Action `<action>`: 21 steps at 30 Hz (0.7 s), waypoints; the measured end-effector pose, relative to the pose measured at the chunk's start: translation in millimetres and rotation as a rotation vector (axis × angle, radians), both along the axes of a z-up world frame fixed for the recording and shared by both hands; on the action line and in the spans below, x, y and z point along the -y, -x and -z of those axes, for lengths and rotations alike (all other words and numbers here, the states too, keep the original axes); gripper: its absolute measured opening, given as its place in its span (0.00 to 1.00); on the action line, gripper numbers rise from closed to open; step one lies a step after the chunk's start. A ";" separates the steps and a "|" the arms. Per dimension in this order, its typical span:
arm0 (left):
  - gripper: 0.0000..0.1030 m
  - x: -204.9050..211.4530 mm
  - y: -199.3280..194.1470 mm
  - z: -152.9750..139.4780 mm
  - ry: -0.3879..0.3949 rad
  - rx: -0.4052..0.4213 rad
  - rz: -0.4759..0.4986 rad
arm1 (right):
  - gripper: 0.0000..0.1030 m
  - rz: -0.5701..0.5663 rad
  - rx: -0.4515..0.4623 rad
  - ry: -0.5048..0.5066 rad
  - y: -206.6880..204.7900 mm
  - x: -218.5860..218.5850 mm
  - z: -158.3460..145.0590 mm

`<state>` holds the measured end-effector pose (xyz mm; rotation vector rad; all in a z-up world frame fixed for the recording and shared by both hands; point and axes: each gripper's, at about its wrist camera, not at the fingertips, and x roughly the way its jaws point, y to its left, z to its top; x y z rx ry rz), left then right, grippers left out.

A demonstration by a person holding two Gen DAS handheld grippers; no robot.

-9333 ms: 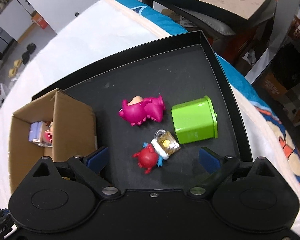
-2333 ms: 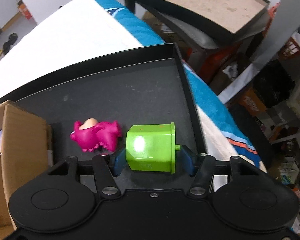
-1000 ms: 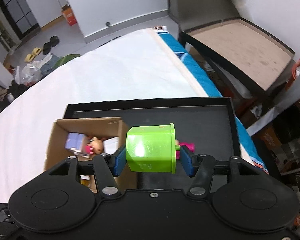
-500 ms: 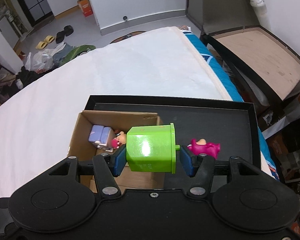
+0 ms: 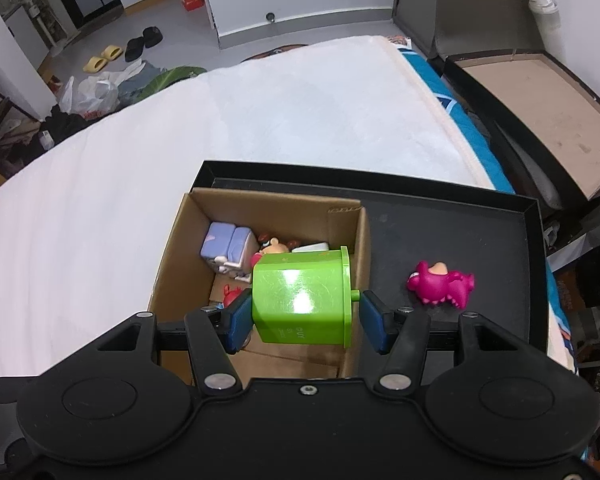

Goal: Organize rigid objects
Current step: 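Lift the green cube box with the right gripper and release it in the box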

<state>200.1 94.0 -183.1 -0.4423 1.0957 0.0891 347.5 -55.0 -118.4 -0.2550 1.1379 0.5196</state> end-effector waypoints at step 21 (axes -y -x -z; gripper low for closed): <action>0.13 0.5 2.8 -2.5 0.001 0.006 -0.006 | 0.58 -0.043 -0.036 0.009 12.2 -26.1 19.3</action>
